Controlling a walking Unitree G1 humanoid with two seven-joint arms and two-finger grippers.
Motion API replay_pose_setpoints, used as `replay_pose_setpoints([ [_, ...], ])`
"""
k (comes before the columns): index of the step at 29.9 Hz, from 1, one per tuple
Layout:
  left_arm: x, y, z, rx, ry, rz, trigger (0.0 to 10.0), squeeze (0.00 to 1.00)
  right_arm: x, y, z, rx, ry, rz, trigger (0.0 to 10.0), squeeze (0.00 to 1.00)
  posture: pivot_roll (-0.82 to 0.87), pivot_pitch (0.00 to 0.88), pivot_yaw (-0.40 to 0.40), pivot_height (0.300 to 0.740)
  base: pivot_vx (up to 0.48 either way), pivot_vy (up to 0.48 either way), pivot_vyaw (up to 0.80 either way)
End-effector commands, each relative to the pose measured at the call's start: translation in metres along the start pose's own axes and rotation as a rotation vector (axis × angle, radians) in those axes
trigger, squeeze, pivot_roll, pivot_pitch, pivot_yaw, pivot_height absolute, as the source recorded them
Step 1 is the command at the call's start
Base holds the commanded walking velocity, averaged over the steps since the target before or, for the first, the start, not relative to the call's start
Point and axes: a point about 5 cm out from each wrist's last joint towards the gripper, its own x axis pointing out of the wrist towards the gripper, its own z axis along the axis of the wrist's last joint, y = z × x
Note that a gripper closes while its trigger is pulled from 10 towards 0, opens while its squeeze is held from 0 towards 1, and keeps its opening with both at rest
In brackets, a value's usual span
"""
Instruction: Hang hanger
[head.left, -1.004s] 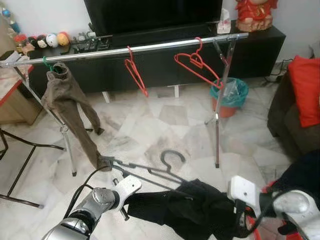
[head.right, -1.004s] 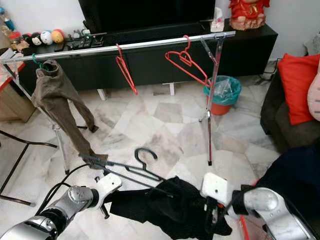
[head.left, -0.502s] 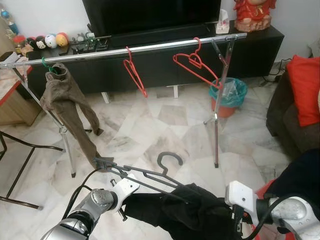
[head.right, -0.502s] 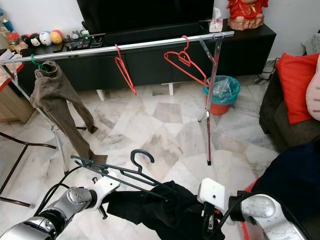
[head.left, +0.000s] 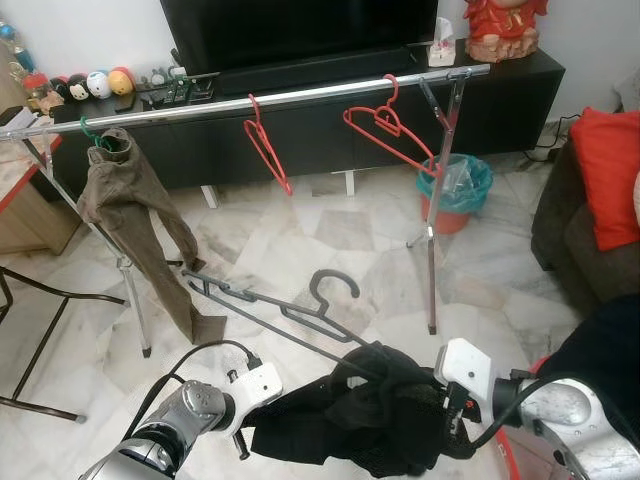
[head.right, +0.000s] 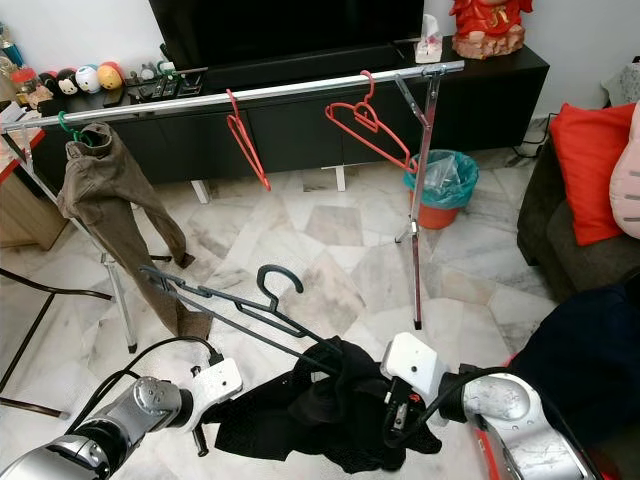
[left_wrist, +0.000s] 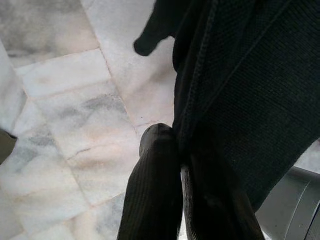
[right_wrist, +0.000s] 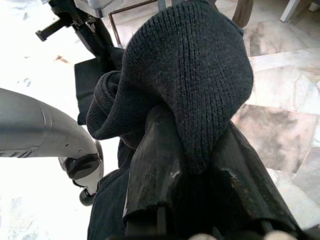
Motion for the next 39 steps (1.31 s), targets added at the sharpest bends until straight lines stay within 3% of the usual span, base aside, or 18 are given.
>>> replay_pose_setpoints([
  [1,-0.006,-0.002,-0.017,-0.004,0.058,-0.012,10.0,1.00,-0.002,-0.007,0.008,-0.040,-0.022,-0.028,0.0,0.00,-0.06,0.042,0.153,0.740,0.000,0.000,0.00],
  [15,-0.010,-0.001,-0.023,0.048,0.077,-0.016,10.0,1.00,-0.004,-0.012,-0.003,-0.058,0.061,-0.043,0.0,0.00,-0.06,0.025,0.148,0.740,0.000,0.000,0.00],
  [28,-0.012,-0.006,-0.028,0.033,0.074,-0.091,10.0,1.00,0.003,-0.032,0.000,-0.045,0.021,-0.215,0.0,0.00,-0.06,0.009,0.148,0.740,0.000,0.000,0.00],
  [34,-0.012,-0.002,-0.022,-0.016,0.026,-0.068,10.0,1.00,0.005,-0.035,-0.001,-0.037,0.021,-0.245,0.0,0.00,-0.06,0.014,0.148,0.740,0.000,0.000,0.00],
  [38,-0.015,0.009,-0.013,-0.053,-0.047,0.006,10.0,1.00,0.007,-0.026,-0.005,-0.036,0.035,-0.173,0.0,0.00,-0.06,0.022,0.149,0.740,0.000,0.000,0.00],
  [39,-0.018,0.015,-0.009,-0.057,-0.076,0.052,10.0,0.00,0.006,-0.022,-0.010,-0.055,0.072,-0.149,0.0,0.00,-0.06,0.026,0.149,0.740,0.000,0.000,0.00],
])
